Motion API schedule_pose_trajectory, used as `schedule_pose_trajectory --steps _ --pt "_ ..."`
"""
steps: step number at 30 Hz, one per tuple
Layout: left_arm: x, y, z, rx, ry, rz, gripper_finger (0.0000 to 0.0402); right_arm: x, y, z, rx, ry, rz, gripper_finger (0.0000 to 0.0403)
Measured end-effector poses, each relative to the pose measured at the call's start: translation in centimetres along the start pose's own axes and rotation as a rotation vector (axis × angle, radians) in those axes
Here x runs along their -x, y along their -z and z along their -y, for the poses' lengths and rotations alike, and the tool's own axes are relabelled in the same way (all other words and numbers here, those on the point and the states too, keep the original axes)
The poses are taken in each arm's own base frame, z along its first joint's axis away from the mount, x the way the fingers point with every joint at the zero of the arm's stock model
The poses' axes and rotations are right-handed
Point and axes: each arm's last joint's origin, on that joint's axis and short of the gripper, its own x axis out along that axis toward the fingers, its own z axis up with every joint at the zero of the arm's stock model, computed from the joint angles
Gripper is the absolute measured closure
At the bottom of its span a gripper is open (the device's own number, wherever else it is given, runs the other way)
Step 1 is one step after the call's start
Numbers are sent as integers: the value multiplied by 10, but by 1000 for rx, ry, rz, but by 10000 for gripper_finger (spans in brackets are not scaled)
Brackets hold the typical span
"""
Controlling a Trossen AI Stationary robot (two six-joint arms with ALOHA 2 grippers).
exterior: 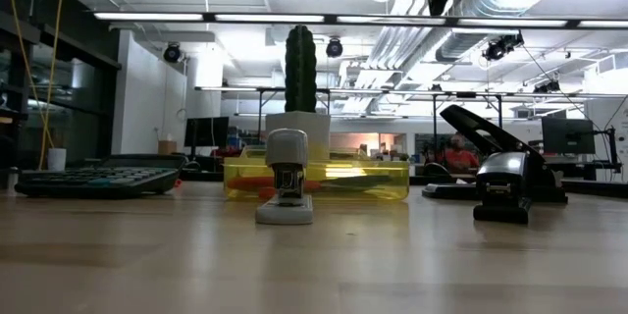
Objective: Pick & place school supplies into a supply box
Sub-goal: Put the light blue pen into the yellow supply box
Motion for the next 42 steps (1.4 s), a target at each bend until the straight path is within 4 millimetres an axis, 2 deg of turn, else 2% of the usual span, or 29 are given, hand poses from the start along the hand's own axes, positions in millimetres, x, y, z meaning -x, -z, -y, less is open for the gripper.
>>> schedule_pose_trajectory --steps 10,19,28,38,40,42 --pt "-1 4 -2 65 -32 -30 252 0 -4 -1 2 -9 45 293" --pt "-1 5 -2 15 -37 -44 252 0 -7 -2 5 -16 78 293" --pt "0 15 -5 -5 -66 -140 252 0 -7 -2 0 -16 76 293" --pt "0 15 -3 -1 -12 -150 254 0 -8 -2 -2 -18 87 293" --pt "0 14 -4 10 -42 -142 254 0 -9 -2 -2 -19 90 293" --pt "0 14 -6 97 -128 -115 254 0 -9 -2 -21 -20 90 293"
